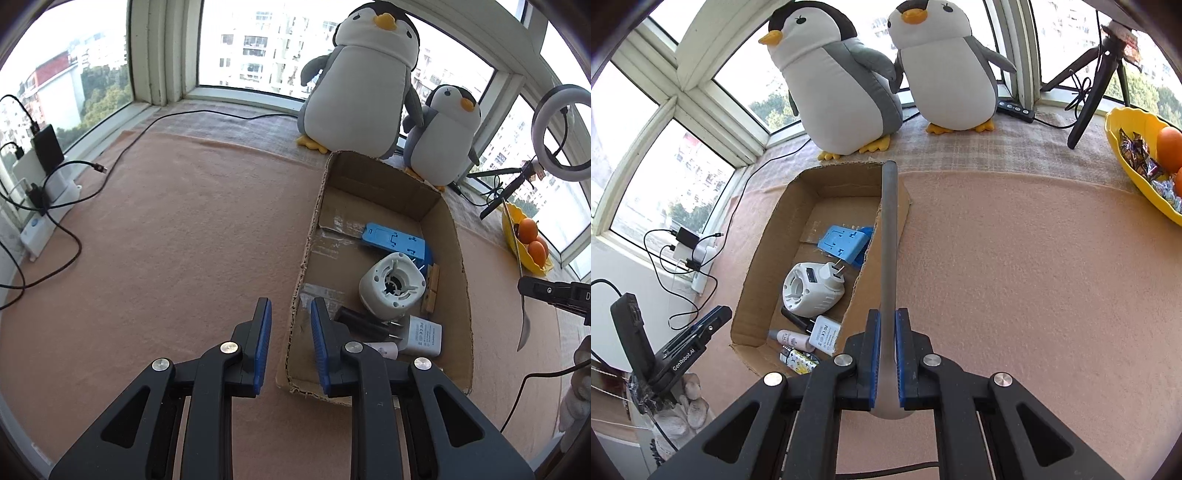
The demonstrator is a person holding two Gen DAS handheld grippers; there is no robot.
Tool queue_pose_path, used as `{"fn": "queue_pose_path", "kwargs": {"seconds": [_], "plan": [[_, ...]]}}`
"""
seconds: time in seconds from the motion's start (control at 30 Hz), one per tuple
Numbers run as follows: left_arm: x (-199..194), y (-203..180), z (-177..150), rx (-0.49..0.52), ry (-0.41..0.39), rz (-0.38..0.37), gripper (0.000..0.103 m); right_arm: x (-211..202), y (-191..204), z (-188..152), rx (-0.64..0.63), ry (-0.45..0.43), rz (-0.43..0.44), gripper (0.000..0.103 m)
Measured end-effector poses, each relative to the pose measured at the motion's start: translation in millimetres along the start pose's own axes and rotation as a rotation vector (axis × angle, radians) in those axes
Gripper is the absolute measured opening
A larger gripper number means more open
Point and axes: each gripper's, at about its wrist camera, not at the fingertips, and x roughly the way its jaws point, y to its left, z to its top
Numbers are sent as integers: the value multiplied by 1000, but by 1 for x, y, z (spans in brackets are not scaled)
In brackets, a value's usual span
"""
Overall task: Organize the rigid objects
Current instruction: 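Carry the grey spoon with the right gripper into the box and release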
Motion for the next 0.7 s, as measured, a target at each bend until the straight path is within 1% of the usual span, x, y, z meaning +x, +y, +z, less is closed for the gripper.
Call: {"fn": "queue_pose_path", "kwargs": {"seconds": [0.03,0.07,0.1,0.27,0.4,0.63,0.7], "plan": [[2,0,1,2,1,3,24,-1,5,2,-5,-5,10,7],[3,0,2,1,-1,3,33,-1,10,4,-10,-8,19,7],[4,1,2,0,-3,2,35,-2,15,6,-14,-11,28,7],[11,-1,6,27,-6,7,35,4,43,12,-38,-6,75,7],[17,-2,8,30,-1,-10,35,13,59,15,-39,9,109,7],[28,-2,9,38,12,-31,34,27,80,16,-50,27,116,7],[30,-1,8,37,14,-38,28,33,84,16,-47,37,119,7]]}}
